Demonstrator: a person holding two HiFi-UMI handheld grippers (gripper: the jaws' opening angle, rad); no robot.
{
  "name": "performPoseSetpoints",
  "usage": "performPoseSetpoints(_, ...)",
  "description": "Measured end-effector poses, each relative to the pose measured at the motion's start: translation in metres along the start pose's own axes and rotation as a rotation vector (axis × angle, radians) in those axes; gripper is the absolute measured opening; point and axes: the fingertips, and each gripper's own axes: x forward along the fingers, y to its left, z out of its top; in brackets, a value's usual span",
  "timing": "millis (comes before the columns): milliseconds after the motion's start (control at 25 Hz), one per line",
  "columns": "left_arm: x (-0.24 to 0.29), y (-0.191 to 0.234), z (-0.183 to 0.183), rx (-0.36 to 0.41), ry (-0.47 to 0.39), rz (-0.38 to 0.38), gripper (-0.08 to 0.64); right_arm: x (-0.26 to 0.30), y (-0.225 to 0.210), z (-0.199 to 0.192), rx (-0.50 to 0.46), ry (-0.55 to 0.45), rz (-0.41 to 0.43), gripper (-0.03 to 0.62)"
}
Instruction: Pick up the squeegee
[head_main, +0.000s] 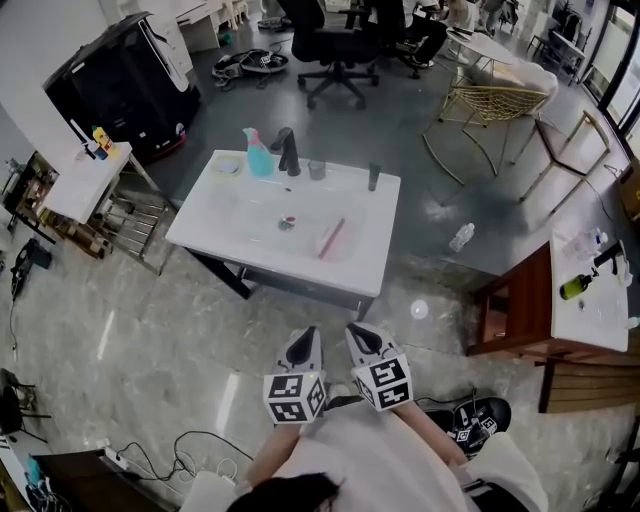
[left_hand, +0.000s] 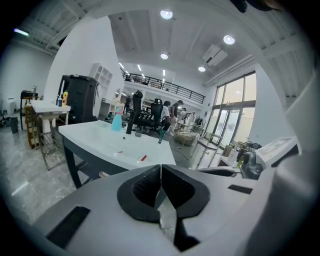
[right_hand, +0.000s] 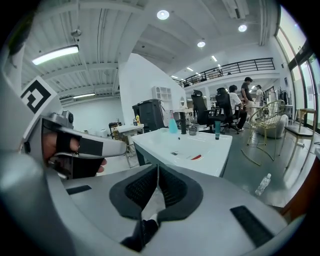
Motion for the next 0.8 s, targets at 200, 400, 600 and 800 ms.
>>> performPoseSetpoints(200, 0.014, 0.011, 0.008, 0.003, -0.001, -0.010, 0.026, 0.017, -0.003, 0.008, -0.002, -0.004, -0.004, 0.029)
performPoseSetpoints(400, 0.031, 0.018, 0.016, -0.006, -0.002, -0.015, 0.026, 0.034, -0.015, 0.014, -0.008, 0.011, -0.014, 0.029)
performPoseSetpoints(600, 0.048, 0.033, 0.028, -0.003, 0.005, -0.027, 0.026, 0.057, -0.021, 0.027, -0.007, 0.007, -0.027, 0.029)
performPoseSetpoints(800, 0.069, 0.048, 0.045, 0.006, 0.013, -0.036, 0.026, 0.083, -0.030, 0.040, -0.009, 0.021, -0.030, 0.029)
